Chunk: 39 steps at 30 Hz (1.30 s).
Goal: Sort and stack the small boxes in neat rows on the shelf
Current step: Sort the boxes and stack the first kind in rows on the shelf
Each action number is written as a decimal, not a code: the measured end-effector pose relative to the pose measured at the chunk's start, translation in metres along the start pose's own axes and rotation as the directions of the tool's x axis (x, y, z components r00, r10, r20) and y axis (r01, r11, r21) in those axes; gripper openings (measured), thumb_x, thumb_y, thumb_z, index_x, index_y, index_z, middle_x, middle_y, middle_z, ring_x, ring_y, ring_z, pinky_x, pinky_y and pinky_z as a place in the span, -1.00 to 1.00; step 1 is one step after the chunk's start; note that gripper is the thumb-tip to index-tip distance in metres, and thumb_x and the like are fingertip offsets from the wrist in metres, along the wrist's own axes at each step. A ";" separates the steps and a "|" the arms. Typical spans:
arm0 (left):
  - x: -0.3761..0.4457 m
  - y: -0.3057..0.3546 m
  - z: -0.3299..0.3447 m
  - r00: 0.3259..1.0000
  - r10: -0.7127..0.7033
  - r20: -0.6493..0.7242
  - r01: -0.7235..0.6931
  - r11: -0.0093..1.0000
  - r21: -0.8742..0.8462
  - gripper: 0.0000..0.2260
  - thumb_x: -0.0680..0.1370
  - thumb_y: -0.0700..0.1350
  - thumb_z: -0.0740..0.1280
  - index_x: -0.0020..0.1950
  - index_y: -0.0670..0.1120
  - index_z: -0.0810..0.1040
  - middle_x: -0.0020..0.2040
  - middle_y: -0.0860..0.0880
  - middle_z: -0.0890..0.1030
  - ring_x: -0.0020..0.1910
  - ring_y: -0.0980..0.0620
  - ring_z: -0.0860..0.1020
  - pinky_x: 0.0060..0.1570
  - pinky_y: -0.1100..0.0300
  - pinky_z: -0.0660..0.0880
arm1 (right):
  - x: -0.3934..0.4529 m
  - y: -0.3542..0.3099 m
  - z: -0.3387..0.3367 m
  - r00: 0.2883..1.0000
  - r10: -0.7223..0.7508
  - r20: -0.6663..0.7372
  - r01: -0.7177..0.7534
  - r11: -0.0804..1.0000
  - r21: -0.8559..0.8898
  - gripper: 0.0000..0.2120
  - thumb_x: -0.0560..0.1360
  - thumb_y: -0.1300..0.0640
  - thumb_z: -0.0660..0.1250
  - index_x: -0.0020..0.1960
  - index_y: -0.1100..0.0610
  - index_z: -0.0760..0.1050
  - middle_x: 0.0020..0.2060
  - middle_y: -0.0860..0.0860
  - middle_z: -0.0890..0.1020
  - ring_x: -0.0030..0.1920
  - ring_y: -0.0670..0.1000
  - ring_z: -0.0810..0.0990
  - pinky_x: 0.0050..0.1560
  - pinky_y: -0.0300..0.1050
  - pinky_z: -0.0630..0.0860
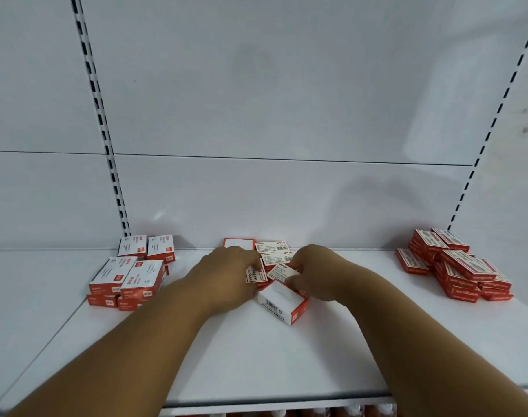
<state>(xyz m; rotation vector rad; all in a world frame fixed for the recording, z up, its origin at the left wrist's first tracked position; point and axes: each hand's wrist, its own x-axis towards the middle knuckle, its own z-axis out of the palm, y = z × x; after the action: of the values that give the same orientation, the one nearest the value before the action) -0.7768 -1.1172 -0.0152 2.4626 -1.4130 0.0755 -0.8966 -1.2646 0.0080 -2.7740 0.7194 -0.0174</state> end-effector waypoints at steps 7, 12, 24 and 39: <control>-0.006 -0.009 -0.003 0.970 0.019 -0.241 -0.048 0.992 -0.116 -0.47 0.33 0.23 0.51 0.20 0.12 0.41 0.10 0.11 0.44 0.10 0.09 0.42 0.07 0.19 0.45 | -0.005 0.007 0.000 0.992 0.054 -0.117 -0.010 0.937 0.349 -0.86 0.46 0.19 0.36 -0.02 0.04 0.45 -0.07 -0.01 0.60 -0.23 -0.01 0.52 -0.36 -0.22 0.39; -0.011 0.016 -0.029 0.937 -0.317 -0.147 0.062 0.565 -0.823 -0.77 0.53 0.11 0.39 0.13 0.08 0.53 0.06 0.04 0.62 -0.03 0.14 0.63 -0.08 0.33 0.56 | -0.016 0.008 -0.013 0.988 0.148 -0.044 0.030 0.099 0.995 -0.85 0.57 0.34 0.22 0.10 0.22 0.50 -0.21 0.17 0.65 -0.33 0.08 0.60 -0.34 -0.08 0.47; -0.020 0.091 -0.035 0.945 -0.200 0.260 0.223 -0.188 -0.956 -0.73 0.65 0.00 0.24 0.08 -0.19 0.58 -0.24 -0.12 0.64 -0.46 0.03 0.52 -0.45 0.21 0.41 | -0.080 0.029 -0.024 0.966 0.180 -0.184 0.218 -0.187 0.958 -0.83 0.50 0.13 0.36 -0.02 0.24 0.58 -0.19 0.15 0.53 -0.41 -0.04 0.39 -0.44 -0.22 0.35; 0.015 0.223 0.007 0.999 -0.020 0.050 0.054 0.484 -0.873 -0.86 0.58 -0.15 0.28 0.08 0.07 0.44 -0.08 0.02 0.70 -0.24 0.13 0.68 -0.31 0.11 0.52 | -0.143 0.165 -0.061 0.900 0.327 -0.289 0.257 0.138 0.956 -0.80 0.57 0.44 0.13 0.05 0.24 0.46 -0.30 0.18 0.64 -0.47 0.06 0.47 -0.47 -0.12 0.42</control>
<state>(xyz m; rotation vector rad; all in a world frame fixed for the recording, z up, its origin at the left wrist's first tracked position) -0.9593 -1.2365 0.0330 1.5890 -0.9935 -0.5768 -1.1054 -1.3508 0.0306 -1.3361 0.5156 -0.8497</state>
